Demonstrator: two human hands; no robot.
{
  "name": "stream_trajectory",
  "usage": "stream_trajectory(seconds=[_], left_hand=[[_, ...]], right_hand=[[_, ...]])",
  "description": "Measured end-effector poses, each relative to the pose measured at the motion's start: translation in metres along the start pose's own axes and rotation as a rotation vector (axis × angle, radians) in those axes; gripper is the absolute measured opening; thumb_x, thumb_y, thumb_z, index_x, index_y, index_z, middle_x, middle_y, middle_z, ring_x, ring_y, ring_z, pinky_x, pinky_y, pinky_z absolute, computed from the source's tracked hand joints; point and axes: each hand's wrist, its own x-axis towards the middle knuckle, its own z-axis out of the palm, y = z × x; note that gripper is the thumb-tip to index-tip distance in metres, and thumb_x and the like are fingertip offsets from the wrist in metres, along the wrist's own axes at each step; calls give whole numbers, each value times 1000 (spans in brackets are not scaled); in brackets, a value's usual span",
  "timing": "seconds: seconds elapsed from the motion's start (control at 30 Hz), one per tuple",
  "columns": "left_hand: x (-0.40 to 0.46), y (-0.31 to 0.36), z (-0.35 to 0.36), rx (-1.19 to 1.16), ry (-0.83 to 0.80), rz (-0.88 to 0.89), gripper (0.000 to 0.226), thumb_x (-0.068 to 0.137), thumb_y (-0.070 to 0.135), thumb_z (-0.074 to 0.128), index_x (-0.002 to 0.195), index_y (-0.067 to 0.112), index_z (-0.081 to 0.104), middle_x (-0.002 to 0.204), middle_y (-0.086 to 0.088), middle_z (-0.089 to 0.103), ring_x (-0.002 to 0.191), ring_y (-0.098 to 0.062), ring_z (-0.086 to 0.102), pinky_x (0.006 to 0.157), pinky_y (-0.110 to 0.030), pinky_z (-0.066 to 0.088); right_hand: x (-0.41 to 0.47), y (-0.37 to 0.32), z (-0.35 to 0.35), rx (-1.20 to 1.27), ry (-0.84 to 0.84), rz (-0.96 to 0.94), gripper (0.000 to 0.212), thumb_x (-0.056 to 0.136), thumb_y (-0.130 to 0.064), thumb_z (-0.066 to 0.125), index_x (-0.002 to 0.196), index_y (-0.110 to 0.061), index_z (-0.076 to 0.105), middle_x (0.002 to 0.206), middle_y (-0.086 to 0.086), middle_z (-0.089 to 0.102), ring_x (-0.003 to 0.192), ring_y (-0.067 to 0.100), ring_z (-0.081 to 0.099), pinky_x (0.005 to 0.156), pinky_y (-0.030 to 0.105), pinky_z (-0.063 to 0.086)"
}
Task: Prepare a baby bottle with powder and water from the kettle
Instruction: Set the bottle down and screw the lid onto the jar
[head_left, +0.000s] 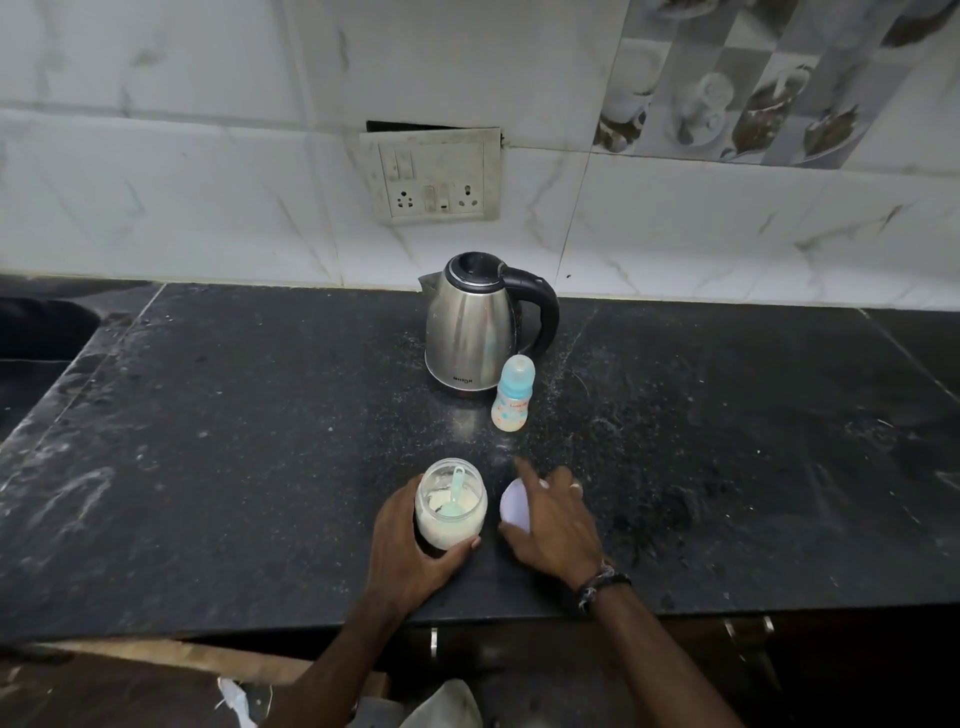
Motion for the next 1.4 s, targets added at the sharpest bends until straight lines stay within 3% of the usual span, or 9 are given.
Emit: stream_trajectory(seconds=[0.17, 0.37, 0.57, 0.7, 0.83, 0.97, 1.07, 1.2, 1.4], left_hand=[[-2, 4, -1, -5, 3, 26, 90, 62, 56, 91, 137, 20, 58, 136, 11, 62, 127, -7, 56, 106, -39, 48], [-2, 12, -5, -48, -9, 26, 89, 61, 54, 92, 138, 22, 58, 134, 17, 62, 124, 1, 56, 105, -26, 47], [-7, 7, -4, -89, -13, -33, 94, 60, 54, 90, 140, 24, 52, 135, 14, 62, 124, 2, 57, 104, -30, 52], [-4, 11, -5, -120, -10, 9, 87, 60, 49, 91, 136, 29, 52, 131, 36, 57, 121, 8, 58, 100, -13, 46], [-4, 5, -3, -122, -28, 0, 89, 60, 53, 89, 136, 28, 51, 133, 26, 59, 122, -4, 61, 104, -31, 51], [-1, 12, -6, -156, -35, 26, 80, 62, 44, 89, 132, 43, 50, 131, 40, 57, 121, 8, 59, 101, -11, 45], [-1, 8, -4, -156, -44, 5, 81, 63, 41, 91, 135, 39, 52, 131, 26, 63, 121, 0, 63, 103, -19, 49], [-2, -3, 0, -128, -49, -64, 87, 63, 45, 91, 137, 14, 58, 134, 3, 67, 124, -12, 64, 103, -47, 53], [-3, -11, 3, -67, -48, -106, 96, 61, 45, 95, 140, 8, 55, 138, -5, 64, 127, -20, 62, 105, -52, 51]], right_hand=[[15, -2, -23, 327, 298, -75, 68, 80, -46, 66, 142, -31, 41, 120, 6, 37, 111, 24, 42, 95, 36, 39], [13, -35, -32, 667, 426, -260, 52, 72, -34, 80, 109, -20, 46, 112, -5, 48, 106, 0, 50, 86, 14, 41], [10, -43, -21, 428, 146, -423, 30, 69, -39, 79, 72, -24, 53, 127, -2, 58, 114, 13, 52, 92, 29, 43], [11, -48, -32, 301, 64, -446, 46, 73, -42, 73, 111, -23, 54, 125, 0, 53, 113, 20, 50, 95, 34, 42], [20, -60, -45, 29, -72, -446, 85, 77, -44, 66, 149, -36, 23, 120, 8, 47, 105, 27, 47, 89, 39, 44], [28, -71, -46, -124, -159, -489, 88, 77, -39, 67, 151, -40, 20, 116, 15, 42, 100, 34, 46, 85, 42, 45], [27, -78, -49, -201, -188, -483, 85, 78, -36, 73, 149, -38, 27, 123, 18, 38, 104, 35, 44, 85, 42, 47], [24, -83, -51, -235, -172, -497, 81, 74, -27, 77, 142, -34, 35, 126, 16, 35, 105, 34, 45, 81, 42, 48], [24, -86, -57, -241, -142, -504, 74, 70, -33, 79, 135, -33, 43, 123, 12, 40, 102, 31, 49, 78, 40, 46]])
